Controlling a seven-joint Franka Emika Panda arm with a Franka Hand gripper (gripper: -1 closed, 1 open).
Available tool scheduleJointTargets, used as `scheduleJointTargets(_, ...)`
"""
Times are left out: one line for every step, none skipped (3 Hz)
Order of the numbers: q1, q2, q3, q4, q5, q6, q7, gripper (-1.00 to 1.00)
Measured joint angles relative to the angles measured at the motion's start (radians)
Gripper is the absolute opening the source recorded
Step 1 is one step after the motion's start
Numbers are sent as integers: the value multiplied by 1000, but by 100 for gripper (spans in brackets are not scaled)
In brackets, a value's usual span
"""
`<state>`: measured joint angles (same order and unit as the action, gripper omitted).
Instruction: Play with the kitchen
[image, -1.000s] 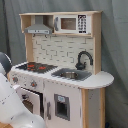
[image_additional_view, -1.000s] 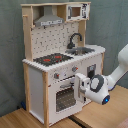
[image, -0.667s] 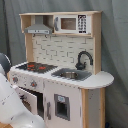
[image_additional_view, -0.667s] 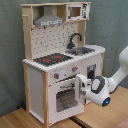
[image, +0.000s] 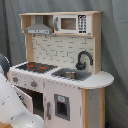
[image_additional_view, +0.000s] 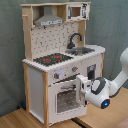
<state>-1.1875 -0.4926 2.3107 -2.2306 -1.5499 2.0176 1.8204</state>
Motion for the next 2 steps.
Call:
scheduleJointTargets(0, -6, 25, 26, 80, -32, -43, -100)
scheduleJointTargets(0, -15, 63, 59, 155, -78, -78, -100)
